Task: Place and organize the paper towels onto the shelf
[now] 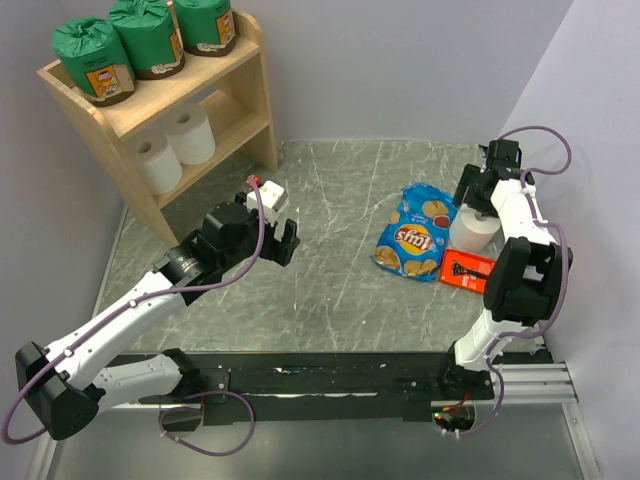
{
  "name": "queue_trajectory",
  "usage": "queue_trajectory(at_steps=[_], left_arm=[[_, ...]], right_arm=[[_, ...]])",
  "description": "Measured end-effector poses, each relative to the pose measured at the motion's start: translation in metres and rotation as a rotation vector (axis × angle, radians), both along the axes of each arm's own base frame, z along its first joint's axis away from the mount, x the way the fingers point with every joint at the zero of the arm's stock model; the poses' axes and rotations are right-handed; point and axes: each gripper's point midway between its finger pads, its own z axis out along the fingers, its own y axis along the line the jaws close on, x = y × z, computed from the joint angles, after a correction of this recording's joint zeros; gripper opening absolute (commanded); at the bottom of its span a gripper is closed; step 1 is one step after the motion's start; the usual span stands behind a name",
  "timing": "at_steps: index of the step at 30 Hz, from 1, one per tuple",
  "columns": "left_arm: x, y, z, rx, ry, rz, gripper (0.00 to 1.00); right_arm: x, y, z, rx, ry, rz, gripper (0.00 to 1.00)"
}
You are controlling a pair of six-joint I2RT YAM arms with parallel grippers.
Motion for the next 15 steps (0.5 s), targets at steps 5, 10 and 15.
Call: queue_trajectory(at_steps=[5, 10, 15], left_arm=[[0.0, 0.0, 0.001, -0.002, -0.002, 0.0, 0.96], [-0.001, 0.001, 0.004, -0.007, -0.009, 0.0, 0.96], [0.0, 0.002, 0.004, -0.005, -0.012, 0.008, 0.96]], right_arm=[[0.015, -0.006, 0.002, -0.023, -0.008, 0.007, 0.74], [0.015, -0.009, -0.01, -0.028, 0.026, 0.008, 0.73], [0.016, -0.01, -0.028, -0.026, 0.07, 0.007, 0.72]])
